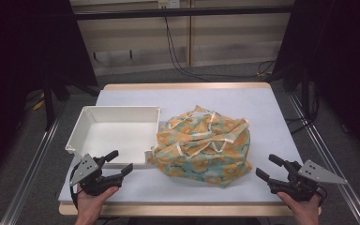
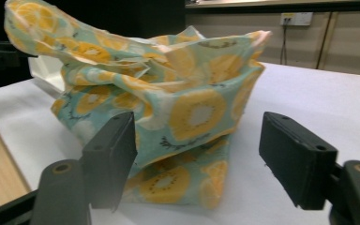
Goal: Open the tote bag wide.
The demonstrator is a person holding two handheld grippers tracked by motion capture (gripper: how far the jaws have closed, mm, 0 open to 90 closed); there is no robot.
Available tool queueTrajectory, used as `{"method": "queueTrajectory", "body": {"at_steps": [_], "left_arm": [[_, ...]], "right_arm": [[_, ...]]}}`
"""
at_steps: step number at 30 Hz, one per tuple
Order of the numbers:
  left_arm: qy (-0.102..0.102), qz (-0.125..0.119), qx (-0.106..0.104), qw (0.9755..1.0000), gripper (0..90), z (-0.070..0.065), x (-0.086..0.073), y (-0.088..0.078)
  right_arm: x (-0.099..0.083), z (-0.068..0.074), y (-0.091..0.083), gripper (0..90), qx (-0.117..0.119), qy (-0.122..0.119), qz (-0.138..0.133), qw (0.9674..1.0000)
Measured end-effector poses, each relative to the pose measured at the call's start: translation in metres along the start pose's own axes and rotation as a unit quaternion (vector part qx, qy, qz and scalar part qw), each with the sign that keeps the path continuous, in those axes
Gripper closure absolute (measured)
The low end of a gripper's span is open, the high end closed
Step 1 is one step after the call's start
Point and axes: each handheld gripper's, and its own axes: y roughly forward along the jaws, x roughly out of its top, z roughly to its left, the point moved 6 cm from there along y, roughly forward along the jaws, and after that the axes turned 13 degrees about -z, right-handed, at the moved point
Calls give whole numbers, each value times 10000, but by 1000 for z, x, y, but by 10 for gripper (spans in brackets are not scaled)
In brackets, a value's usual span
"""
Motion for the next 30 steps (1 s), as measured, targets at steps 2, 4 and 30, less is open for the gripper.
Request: {"method": "queueTrajectory", "body": {"at_steps": [2,4,30], "left_arm": [[-36,28,-71,10000,297,-3,2,1],[-41,87,-158,9998,354,-5,5,1],[-255,219,-1139,9929,604,-50,41,24]], "right_arm": [[1,4,2,300,70,5,37,10000],[1,6,4,323,174,30,110,9998],[40,37,67,567,1280,-13,667,9895]]}}
